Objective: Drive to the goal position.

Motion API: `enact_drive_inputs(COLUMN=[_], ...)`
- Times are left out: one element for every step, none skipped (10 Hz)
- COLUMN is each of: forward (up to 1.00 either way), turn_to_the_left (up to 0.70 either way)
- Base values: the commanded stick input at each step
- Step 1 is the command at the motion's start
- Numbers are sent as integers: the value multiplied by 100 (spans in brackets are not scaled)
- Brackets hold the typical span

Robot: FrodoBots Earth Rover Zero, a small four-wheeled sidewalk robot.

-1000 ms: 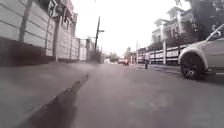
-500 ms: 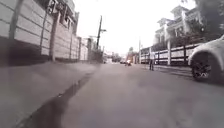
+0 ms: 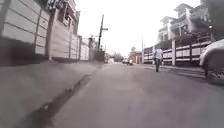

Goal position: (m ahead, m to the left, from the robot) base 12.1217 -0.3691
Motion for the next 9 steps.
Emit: enact_drive_inputs(forward=[100, 100, 100, 100, 100, 100, 100, 100, 100], turn_to_the_left=[0, 0, 0, 0, 0, 0, 0, 0, 0])
